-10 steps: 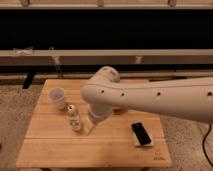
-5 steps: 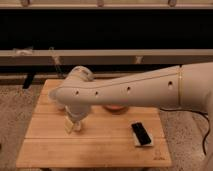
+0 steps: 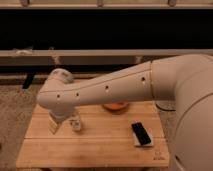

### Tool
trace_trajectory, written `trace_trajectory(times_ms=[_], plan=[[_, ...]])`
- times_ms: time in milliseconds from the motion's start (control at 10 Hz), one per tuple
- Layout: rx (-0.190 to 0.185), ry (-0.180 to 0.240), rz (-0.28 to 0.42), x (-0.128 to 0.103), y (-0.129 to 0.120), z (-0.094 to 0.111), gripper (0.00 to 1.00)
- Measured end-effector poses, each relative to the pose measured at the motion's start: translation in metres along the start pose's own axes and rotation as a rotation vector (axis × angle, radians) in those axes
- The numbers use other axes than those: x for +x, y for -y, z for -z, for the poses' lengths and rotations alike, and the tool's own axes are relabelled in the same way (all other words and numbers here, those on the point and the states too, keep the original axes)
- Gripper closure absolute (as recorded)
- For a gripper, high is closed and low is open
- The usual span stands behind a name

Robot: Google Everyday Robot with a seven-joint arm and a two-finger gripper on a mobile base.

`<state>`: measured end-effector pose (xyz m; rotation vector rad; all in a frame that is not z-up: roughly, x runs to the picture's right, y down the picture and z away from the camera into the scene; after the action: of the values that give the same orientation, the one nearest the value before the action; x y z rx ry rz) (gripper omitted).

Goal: Knock the bottle over

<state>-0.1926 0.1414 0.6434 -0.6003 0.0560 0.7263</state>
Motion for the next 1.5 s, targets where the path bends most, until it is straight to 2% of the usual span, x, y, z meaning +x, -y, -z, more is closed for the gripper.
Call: trace_trajectory(times_ms=[300,500,800,1500], plan=[[0.03,0.023,-0.005,-0.025,0.004,-0.003,0.2],[0.056,0.025,-0.031,-0.028,0.029,-0.003,0.2],[0.078,0.031,-0.047,-0.029,0.046,-0.008,0.2],[0.15,0.019,-0.104,-0.039,0.081,-0.04,0.2]])
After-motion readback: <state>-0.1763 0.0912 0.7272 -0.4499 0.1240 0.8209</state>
